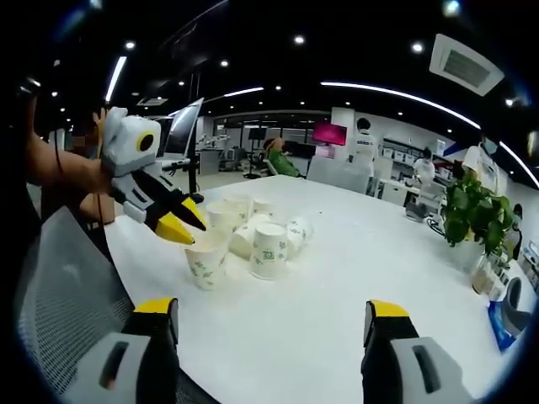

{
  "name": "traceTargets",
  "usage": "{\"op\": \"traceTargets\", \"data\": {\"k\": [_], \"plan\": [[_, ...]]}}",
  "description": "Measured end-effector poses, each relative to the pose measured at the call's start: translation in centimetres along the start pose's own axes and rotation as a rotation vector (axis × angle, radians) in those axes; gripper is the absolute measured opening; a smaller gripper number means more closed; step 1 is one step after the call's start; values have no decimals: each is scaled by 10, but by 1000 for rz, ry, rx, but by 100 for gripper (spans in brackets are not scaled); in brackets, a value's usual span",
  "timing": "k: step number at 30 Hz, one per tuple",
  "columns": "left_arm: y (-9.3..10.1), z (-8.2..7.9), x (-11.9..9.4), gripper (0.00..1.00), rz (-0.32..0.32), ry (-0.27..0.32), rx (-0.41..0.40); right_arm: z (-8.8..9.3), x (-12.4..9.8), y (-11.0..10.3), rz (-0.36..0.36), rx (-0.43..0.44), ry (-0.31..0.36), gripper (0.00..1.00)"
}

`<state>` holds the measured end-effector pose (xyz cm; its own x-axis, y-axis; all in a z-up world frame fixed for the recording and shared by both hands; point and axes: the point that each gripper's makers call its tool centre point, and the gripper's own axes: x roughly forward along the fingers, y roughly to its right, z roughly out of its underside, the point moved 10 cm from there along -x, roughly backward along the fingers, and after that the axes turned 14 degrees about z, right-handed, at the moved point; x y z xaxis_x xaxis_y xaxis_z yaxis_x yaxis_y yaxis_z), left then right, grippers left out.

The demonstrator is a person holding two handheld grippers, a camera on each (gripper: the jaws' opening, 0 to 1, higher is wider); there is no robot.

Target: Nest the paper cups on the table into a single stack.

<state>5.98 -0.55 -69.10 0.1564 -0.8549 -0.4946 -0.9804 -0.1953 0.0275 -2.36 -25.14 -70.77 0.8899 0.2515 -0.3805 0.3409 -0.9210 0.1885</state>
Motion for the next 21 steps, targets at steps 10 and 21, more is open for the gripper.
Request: {"op": "traceTargets", "data": {"k": [10,21], "plan": [[-26,-11,-24,31,-110,107,-18,0,0,0,0,1,-1,92],[-60,3,-42,37,-201,90,-49,-1,0,0,3,6,8,93]]}}
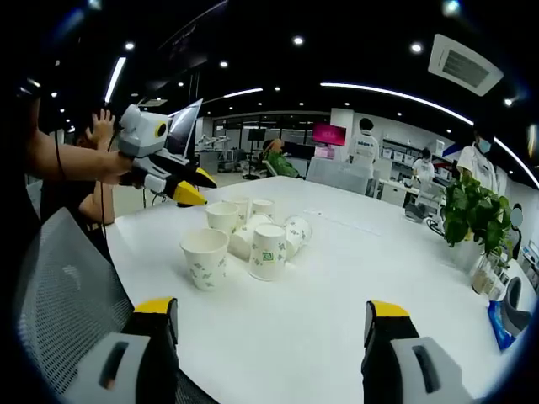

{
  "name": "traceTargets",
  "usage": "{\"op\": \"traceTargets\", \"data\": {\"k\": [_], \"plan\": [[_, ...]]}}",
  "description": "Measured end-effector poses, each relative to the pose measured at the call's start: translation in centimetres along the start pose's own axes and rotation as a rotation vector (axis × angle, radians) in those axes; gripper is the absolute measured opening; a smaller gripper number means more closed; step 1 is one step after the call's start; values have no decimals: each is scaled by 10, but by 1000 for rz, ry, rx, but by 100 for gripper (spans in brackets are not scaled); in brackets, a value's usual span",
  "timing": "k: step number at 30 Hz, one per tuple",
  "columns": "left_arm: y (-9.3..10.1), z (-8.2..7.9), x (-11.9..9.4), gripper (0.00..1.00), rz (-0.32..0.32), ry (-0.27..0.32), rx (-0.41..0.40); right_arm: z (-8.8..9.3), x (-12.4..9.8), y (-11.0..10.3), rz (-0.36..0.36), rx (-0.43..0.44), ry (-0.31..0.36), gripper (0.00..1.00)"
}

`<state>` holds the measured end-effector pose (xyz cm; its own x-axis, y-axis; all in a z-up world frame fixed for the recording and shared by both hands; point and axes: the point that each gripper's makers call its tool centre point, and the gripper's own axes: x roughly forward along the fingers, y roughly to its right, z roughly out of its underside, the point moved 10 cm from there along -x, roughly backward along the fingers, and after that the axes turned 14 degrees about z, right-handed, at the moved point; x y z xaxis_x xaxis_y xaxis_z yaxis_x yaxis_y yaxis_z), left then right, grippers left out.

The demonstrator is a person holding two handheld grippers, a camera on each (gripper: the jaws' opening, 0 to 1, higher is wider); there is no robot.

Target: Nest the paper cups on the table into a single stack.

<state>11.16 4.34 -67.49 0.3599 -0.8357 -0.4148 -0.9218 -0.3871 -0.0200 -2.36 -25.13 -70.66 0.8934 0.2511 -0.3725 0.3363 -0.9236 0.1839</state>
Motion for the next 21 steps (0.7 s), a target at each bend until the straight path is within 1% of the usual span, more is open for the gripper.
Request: {"op": "traceTargets", "data": {"k": [4,8,9,12,13,18,21], "plan": [[-14,6,-3,37,-32,-32,10,0,0,0,-1,4,6,94],[-26,12,-3,36,-49,-47,1,-1,0,0,-5,10,12,94],[-32,14,-4,36,-51,-52,-4,-1,0,0,-6,10,13,95],[-40,18,-4,34,-58,-63,-10,-1,0,-1,-10,13,17,95],[-44,22,-3,33,-58,-69,-11,-1,0,-1,-10,13,18,95],[-48,25,4,28,-47,-92,-1,-1,0,0,-7,14,16,95],[-48,27,10,25,-27,-116,10,-1,0,0,-4,12,14,95]]}}
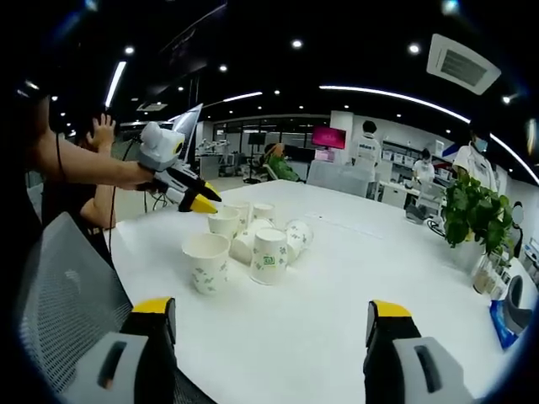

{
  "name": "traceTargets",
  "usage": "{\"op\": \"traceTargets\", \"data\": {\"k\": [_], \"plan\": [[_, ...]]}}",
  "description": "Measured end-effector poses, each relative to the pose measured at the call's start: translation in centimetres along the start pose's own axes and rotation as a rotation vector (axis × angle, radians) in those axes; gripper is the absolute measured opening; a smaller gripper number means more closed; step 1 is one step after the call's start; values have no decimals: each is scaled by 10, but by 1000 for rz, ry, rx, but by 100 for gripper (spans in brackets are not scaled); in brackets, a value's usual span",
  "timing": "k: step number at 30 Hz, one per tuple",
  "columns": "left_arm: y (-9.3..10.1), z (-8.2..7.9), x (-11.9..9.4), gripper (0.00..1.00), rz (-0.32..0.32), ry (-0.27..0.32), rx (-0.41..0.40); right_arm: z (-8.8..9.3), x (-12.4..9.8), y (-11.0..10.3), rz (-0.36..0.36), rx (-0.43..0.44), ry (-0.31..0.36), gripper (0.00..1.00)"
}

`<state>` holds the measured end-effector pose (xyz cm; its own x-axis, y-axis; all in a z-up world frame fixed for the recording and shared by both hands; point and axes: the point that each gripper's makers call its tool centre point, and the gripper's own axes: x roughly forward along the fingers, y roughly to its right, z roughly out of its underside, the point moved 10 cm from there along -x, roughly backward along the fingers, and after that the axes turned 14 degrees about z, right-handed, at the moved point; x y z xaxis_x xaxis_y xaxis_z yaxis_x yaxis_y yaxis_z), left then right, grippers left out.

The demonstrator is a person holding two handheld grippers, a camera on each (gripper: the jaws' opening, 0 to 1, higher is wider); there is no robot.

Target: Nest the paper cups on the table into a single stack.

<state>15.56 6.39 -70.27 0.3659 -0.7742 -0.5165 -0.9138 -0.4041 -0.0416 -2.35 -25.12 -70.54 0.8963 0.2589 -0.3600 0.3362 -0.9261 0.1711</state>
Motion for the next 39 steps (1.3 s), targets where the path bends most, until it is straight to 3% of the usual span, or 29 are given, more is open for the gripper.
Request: {"op": "traceTargets", "data": {"k": [8,19,27,31,39], "plan": [[0,8,15,19,46,-49,-4,0,0,1,10,4,2,95],[3,8,17,1,55,-35,-22,1,0,1,5,1,-11,94],[7,7,15,0,60,-42,2,1,0,1,5,0,-11,94],[12,6,11,0,74,-38,60,1,0,1,7,0,-10,93],[28,-6,1,0,77,-20,73,1,0,1,2,-3,-8,93]]}}
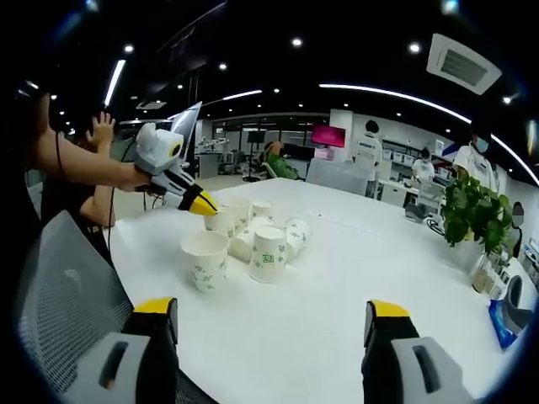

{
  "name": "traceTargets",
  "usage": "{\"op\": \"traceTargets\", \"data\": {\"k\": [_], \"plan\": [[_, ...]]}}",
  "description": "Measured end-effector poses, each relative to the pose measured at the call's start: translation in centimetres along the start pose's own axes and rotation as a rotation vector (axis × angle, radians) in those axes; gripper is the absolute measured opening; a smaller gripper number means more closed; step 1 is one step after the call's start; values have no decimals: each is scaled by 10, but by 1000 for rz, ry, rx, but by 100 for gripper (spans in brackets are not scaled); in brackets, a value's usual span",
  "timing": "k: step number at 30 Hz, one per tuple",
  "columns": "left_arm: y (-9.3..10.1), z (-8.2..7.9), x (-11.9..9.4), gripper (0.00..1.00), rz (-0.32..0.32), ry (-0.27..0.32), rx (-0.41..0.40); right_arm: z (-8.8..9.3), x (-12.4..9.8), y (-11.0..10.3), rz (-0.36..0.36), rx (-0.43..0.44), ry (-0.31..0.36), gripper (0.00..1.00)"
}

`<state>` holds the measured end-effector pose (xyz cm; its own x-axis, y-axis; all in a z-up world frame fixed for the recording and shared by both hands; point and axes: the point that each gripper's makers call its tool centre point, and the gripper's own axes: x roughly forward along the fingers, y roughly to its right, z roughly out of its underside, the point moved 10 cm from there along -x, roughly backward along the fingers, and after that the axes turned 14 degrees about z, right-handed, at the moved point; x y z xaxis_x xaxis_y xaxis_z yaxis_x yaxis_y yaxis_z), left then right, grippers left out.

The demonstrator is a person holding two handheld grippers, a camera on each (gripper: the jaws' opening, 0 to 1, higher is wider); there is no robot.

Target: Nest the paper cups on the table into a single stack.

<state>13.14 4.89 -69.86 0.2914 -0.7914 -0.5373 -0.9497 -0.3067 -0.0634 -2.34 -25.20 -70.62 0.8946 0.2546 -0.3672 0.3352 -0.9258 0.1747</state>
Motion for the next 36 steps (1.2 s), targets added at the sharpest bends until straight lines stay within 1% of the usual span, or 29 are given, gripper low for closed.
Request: {"op": "traceTargets", "data": {"k": [7,10,12,17,22,27,30,36], "plan": [[0,-13,-12,0,-22,27,2,0,0,-1,-3,1,2,93],[2,-19,-17,0,-22,25,5,-1,0,-1,-5,2,4,93],[3,-25,-20,0,-26,22,12,-1,0,-1,-6,4,7,94],[4,-40,-31,0,-21,36,11,-1,0,-1,-9,6,7,94],[7,-57,-41,0,3,51,16,-1,0,-1,-10,7,9,95],[14,-72,-46,0,34,58,47,-1,0,-1,-12,8,8,95],[18,-78,-47,0,66,64,38,-1,0,-1,-9,8,8,95],[30,-89,-49,0,107,72,69,-1,0,-1,-7,7,8,95]]}}
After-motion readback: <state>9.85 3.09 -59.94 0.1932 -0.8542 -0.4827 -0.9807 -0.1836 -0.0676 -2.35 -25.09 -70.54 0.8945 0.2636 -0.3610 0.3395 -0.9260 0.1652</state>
